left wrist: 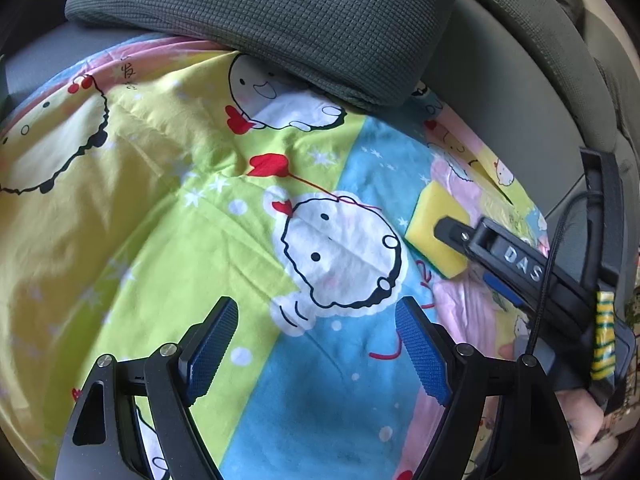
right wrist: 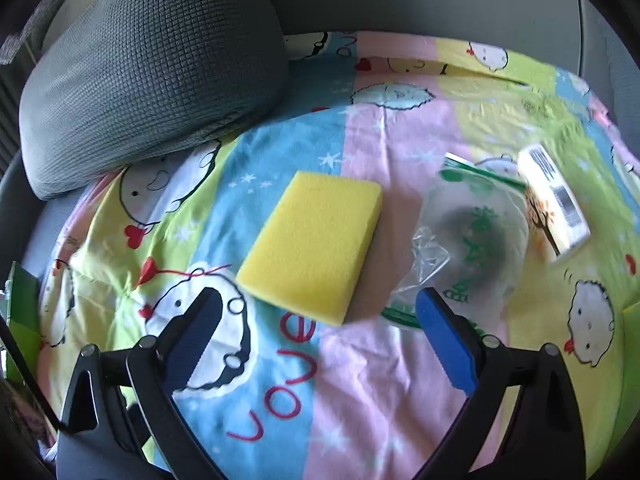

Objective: Organize objects
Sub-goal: 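Close the right tool's fingers on the second yellow sponge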

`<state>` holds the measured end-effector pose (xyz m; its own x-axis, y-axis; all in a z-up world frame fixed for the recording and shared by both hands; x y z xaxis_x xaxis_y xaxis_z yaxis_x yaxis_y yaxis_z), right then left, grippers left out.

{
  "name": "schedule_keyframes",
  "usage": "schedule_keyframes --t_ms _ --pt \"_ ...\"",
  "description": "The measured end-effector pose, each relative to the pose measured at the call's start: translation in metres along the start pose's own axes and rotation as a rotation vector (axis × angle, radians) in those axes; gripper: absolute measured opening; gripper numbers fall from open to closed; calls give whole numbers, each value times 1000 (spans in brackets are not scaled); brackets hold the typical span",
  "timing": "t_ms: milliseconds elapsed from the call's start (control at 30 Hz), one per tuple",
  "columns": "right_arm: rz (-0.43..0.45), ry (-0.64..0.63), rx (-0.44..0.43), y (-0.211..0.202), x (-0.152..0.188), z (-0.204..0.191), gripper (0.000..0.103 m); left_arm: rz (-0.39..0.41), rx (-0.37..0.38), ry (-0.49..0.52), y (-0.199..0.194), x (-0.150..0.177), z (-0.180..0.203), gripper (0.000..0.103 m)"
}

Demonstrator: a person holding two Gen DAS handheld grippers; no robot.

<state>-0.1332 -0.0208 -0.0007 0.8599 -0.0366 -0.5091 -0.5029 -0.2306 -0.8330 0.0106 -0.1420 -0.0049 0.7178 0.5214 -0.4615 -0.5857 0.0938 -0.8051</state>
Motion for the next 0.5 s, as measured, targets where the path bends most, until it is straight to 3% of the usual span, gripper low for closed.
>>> schedule_keyframes --t_ms 133,367,400,433,500 --pt "9 -14 -23 3 -8 -9 97 5 4 -23 -2 0 -5 81" --pt "-41 -24 31 48 -8 -11 96 -7 -18 -40 0 0 -11 81" --pt "-23 -41 46 49 -8 -11 92 -7 -22 -39 1 -1 -12 81" --pt "13 -70 69 47 -8 -12 81 -7 -25 -40 1 -1 -11 81" --pt "28 -117 110 46 -8 -12 75 -13 -29 -31 3 0 -10 81"
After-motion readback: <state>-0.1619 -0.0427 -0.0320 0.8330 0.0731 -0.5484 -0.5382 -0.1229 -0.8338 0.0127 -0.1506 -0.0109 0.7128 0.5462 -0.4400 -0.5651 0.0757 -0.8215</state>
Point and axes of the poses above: each gripper's, at about its wrist camera, not at the fingertips, and y roughly the way its jaws point, z to its right, x to its underside, the point moved 5 cm from there along y, roughly the way its jaws point, and after that the axes turned 6 degrees about y, right-handed, at the moved point
